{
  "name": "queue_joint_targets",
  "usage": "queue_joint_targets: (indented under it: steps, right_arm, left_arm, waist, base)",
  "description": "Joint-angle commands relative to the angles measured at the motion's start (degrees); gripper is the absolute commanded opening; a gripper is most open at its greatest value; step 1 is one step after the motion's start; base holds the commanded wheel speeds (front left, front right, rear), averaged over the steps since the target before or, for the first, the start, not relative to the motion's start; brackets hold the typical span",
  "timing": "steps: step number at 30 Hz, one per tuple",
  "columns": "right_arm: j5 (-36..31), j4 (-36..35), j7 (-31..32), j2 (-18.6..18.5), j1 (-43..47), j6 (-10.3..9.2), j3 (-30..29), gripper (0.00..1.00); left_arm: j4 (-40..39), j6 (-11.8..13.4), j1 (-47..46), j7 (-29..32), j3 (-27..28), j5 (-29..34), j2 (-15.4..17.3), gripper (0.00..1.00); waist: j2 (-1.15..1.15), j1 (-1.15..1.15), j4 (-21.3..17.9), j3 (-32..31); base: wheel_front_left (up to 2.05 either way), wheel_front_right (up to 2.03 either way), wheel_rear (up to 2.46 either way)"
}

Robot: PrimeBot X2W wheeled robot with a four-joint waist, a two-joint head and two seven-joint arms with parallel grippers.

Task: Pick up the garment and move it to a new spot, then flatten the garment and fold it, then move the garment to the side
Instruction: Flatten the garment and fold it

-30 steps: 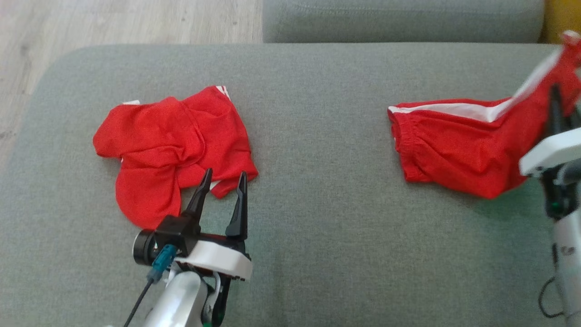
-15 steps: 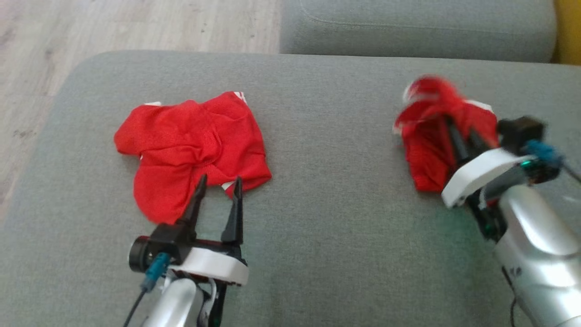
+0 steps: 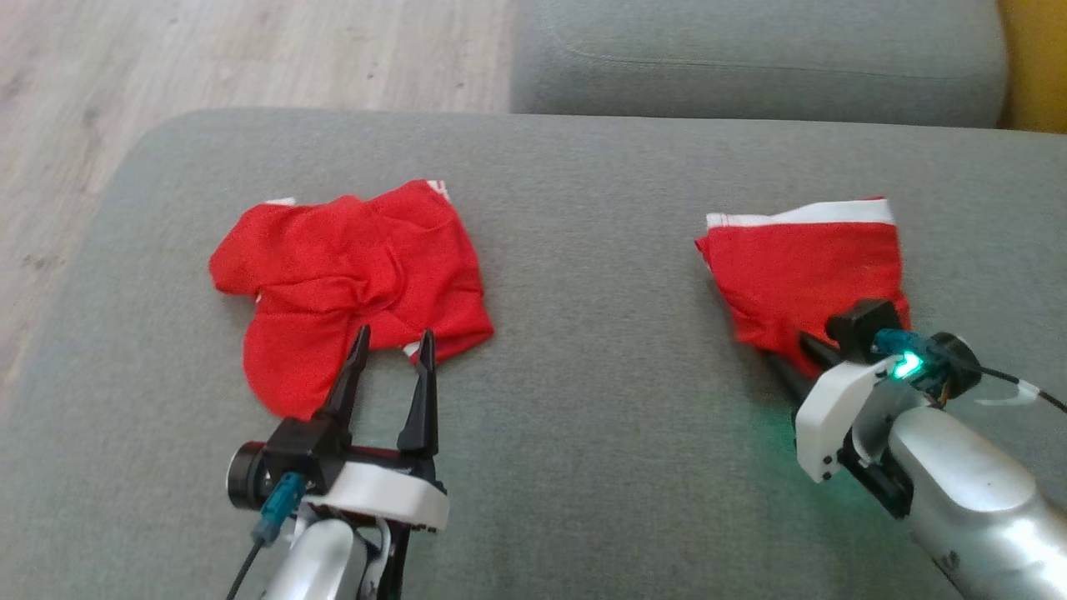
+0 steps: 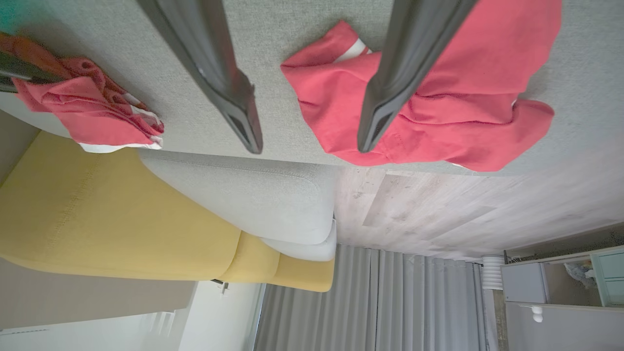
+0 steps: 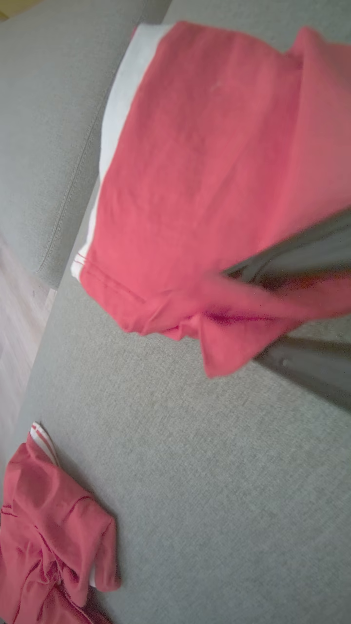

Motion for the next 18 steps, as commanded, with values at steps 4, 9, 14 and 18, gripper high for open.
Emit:
queue_joint_targets:
  steps: [4, 9, 14, 18]
  right_arm:
    - [4.6, -1.8, -1.8, -2.4, -2.0, -0.05, 0.7, 1.00]
    - [12.6, -3.2, -4.8, -3.9, -3.4, -0.05, -6.7, 1.00]
    - [13.0, -4.9, -7.5, -6.2, -3.4, -0.05, -13.0, 1.00]
    - [10.7, -4.8, -9.3, -5.4, -1.2, -0.05, -20.1, 1.00]
  left_arm:
    - [-1.2, -0.4, -0.9, -0.5, 2.2, 0.5, 0.3, 1.00]
    - [-4.4, -0.4, -1.6, -0.5, 3.8, 0.4, 0.3, 1.00]
    - [-6.4, -0.4, -1.1, -0.5, 5.0, 0.7, 0.3, 1.00]
    - [-7.5, -0.7, -1.2, -0.5, 5.9, 1.4, 0.3, 1.00]
  waist:
    - [0.00, 0.00, -2.6, -0.8]
    - [0.00, 0.00, -4.9, -1.3]
    - [0.00, 0.00, -7.3, -1.8]
    - [0.00, 0.00, -8.6, -1.9]
  base:
    - [0.00, 0.00, 0.00]
    - [0.00, 0.00, 0.00]
    - [0.00, 0.00, 0.00]
    - [0.00, 0.00, 0.00]
